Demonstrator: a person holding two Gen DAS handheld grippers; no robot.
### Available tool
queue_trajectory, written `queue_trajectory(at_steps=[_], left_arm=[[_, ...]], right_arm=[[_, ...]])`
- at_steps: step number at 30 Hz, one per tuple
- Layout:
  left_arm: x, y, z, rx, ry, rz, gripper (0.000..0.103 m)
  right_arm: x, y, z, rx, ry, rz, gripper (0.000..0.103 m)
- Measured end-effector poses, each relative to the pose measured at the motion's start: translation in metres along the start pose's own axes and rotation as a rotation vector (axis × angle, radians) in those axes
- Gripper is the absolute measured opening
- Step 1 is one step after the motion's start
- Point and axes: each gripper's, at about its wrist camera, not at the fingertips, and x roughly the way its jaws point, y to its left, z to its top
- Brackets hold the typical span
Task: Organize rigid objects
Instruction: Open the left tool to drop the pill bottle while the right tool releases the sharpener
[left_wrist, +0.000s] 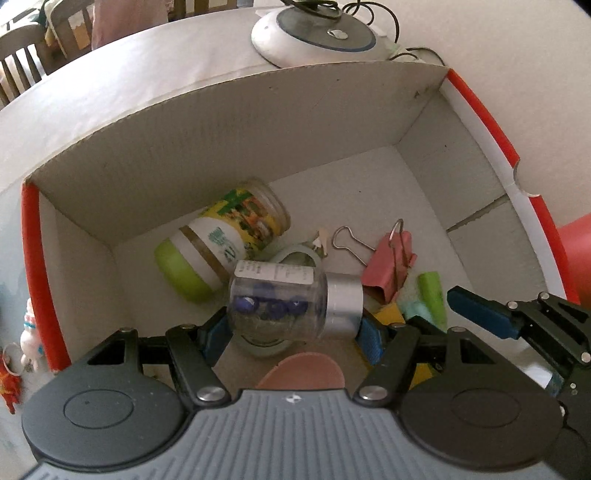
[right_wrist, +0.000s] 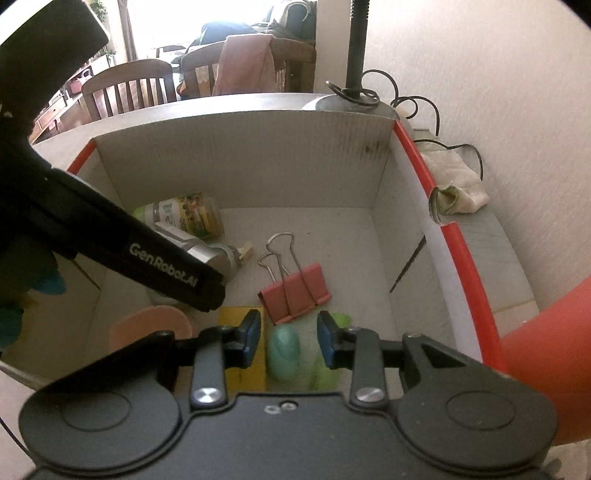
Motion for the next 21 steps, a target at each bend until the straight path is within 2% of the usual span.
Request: queue_trajectory(at_steps=[8,15,21], left_arm=[[-0.005,-0.001,-0.004,0.044,-0.027,0.031,0.07],[-0.027,0.003,-0.013,0.068,-0.076,0.001,0.07],[-0.054,0.003,-0.022,0.086,-0.138,-0.029,0.07]], right_arm=[[-0.007,0.002,-0.001,0.014,-0.005,0.002,0.039],[-0.023,0.006,-0.002,0.036,-0.022,-0.005,0.049],[-0.042,0.011,-0.003,0.058,-0.051,-0.017,0.051]])
